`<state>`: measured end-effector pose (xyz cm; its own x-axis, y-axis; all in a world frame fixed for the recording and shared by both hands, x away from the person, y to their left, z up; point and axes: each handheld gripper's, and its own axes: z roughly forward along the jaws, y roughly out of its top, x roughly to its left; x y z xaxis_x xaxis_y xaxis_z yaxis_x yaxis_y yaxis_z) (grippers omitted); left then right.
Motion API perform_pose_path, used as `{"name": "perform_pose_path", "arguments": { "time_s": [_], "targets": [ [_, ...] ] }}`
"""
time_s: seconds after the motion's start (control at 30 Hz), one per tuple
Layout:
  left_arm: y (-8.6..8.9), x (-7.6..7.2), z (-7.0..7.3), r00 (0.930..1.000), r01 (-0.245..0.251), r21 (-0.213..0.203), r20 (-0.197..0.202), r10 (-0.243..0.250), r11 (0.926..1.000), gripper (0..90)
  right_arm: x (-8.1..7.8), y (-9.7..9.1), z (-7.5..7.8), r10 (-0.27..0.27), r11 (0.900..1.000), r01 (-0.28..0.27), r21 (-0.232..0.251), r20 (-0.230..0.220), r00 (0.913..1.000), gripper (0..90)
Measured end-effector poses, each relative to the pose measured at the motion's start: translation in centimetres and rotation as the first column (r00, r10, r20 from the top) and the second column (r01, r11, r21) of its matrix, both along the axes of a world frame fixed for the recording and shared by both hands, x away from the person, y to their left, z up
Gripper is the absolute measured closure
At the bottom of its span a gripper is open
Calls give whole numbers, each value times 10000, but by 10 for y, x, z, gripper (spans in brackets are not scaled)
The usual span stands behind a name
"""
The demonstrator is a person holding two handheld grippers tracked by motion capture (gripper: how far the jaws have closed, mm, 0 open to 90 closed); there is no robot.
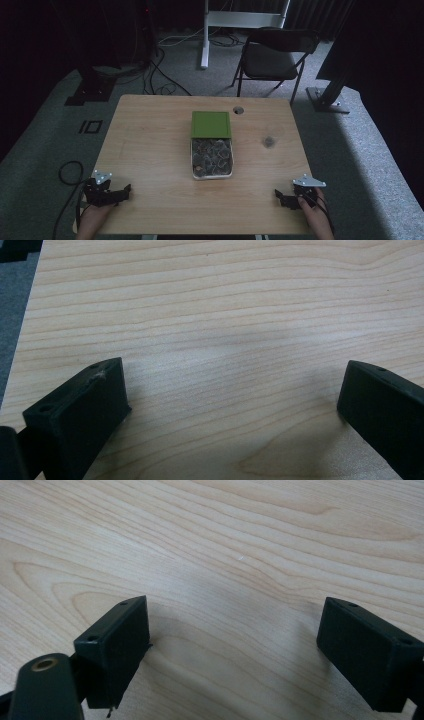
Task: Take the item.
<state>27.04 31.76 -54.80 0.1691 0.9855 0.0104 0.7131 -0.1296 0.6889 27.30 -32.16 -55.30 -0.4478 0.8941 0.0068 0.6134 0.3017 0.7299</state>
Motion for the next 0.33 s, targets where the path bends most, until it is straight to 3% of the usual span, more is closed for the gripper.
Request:
{"name": "perform_pose_path", "arguments": {
  "time_s": [0.33],
  "targets": [
    [0, 0, 0, 10000, 1, 0, 1, -1, 10000, 2, 0, 1, 0, 180, 9998, -180, -4, -26, 9998, 125]
  ]
}}
